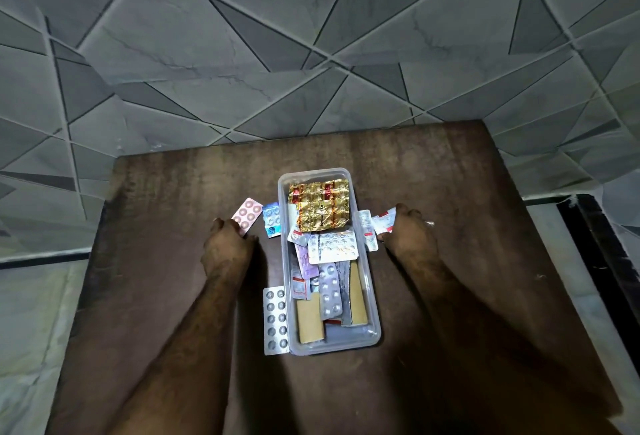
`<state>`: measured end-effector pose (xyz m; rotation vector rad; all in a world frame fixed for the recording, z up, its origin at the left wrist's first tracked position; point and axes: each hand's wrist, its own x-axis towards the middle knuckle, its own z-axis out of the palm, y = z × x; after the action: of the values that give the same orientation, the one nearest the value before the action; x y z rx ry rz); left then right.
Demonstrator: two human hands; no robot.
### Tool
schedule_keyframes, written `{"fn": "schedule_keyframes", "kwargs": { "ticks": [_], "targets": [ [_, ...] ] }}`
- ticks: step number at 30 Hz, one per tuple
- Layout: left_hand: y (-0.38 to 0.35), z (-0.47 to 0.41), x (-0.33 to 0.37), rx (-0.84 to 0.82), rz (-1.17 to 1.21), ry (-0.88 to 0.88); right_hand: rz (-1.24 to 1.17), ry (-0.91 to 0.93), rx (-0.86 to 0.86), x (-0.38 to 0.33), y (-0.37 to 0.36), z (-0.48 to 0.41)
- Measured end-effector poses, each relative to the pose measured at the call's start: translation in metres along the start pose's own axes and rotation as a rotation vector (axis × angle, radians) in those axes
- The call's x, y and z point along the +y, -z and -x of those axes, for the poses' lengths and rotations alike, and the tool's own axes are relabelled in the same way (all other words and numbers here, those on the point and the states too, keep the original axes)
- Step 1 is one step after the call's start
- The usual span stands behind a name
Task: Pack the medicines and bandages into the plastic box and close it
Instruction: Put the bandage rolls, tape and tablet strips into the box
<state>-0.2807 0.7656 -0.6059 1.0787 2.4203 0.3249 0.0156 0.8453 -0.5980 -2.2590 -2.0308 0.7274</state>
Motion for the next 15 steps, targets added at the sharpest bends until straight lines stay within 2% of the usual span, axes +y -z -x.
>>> {"fn": "schedule_keyframes", "kwargs": {
  "ticks": [4, 10, 15],
  "targets": [
    [0.004, -0.005, 0.002, 0.001, -0.037, 0.05, -0.006, -0.034, -0.084, 0.0, 0.0, -0.007],
    [0.011, -0.006, -0.001, -0.018, -0.011, 0.141, -0.032, -0.079, -0.056, 0.0, -0.002, -0.008],
    [0.015, -0.003, -0.012, -0.026, 0.086, 0.171, -0.089, -0.065, 0.116, -0.002, -0.001, -0.003]
  ]
}}
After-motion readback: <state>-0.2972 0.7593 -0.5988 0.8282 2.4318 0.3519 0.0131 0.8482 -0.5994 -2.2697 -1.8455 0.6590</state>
